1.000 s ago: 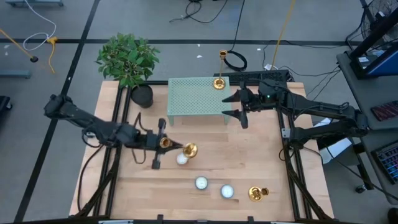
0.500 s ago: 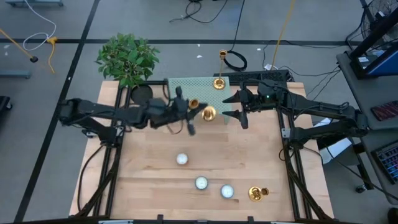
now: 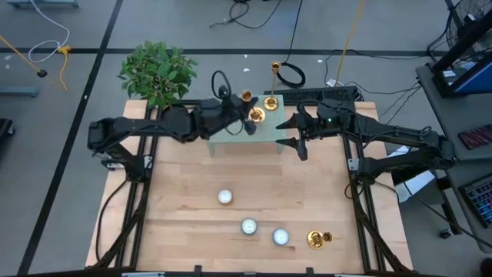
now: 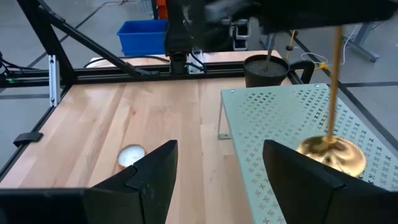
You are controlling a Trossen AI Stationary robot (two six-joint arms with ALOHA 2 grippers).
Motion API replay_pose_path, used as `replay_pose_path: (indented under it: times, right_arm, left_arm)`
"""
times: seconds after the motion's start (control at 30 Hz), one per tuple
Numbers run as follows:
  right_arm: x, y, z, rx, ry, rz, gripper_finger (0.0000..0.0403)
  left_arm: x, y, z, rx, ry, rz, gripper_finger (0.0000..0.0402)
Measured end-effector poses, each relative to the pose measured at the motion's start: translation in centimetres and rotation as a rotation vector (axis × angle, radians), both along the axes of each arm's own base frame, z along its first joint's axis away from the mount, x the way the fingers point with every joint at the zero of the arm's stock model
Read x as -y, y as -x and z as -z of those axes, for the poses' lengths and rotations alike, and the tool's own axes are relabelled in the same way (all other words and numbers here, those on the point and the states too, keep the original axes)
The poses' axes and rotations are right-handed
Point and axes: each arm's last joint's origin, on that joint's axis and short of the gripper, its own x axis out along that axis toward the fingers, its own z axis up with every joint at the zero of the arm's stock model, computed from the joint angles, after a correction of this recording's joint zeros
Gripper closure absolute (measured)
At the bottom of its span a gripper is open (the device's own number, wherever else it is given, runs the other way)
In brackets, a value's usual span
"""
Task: Pick & Place candle stick holders
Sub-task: Put the left gold candle holder on the shelf
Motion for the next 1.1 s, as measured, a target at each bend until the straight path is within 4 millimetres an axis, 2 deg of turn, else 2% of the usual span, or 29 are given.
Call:
replay_pose_path:
  times: [0.23,0.47,0.73,1.1]
  right_arm:
    - [0.0,0.0,0.0,-0.002,0.01,-0.003,0.0174]
    - [0.0,0.1,0.2,-0.018,0.006,-0.004,0.0174]
    - [0.0,0.1,0.2,-0.025,0.003,-0.004,0.0174]
    - [0.0,0.1,0.2,-0.025,0.004,-0.004,0.0174]
  left_arm:
    - [-3.1,0.7,0.7,-0.022,0.042,-0.097,0.0393]
    - [-5.3,1.3,1.4,-0.039,0.082,-0.153,0.0393]
    - [-6.4,1.8,1.5,-0.041,0.101,-0.175,0.0393]
    - [-6.6,1.9,1.7,-0.052,0.117,-0.183,0.0373]
